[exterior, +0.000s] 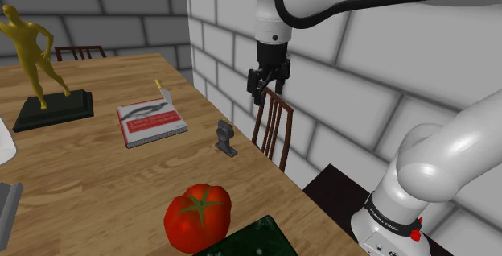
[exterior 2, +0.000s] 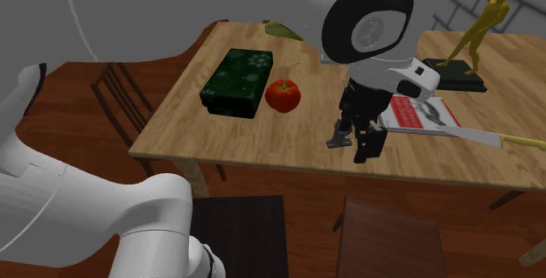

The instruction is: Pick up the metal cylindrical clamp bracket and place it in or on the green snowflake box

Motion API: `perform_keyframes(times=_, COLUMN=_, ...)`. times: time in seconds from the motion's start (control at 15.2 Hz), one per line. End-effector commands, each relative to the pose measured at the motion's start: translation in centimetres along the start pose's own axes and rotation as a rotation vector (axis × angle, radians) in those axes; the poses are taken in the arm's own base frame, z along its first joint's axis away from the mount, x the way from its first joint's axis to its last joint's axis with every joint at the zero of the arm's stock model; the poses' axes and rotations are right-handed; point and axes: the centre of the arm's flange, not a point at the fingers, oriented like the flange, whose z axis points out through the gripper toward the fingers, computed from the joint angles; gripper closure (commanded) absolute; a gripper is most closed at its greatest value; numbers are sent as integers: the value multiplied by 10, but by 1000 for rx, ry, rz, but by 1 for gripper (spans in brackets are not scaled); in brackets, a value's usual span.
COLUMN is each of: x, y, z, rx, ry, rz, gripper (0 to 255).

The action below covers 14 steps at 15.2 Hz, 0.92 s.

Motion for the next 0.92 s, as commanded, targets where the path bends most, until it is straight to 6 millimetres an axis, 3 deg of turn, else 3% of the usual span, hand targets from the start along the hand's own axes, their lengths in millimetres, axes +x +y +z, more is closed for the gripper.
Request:
perform_keyframes(times=0.0, x=8, y=-24, z=5, rx=7, ry=-8, rz=-10, gripper=0)
perform_keyframes(times=0.53, x=44, y=-119, z=27, rx=30, ry=-38, rz=-48, gripper=0)
perform_keyframes(times=0.86, x=46, y=-126, z=49, rx=32, ry=-40, rz=-51, gripper=0)
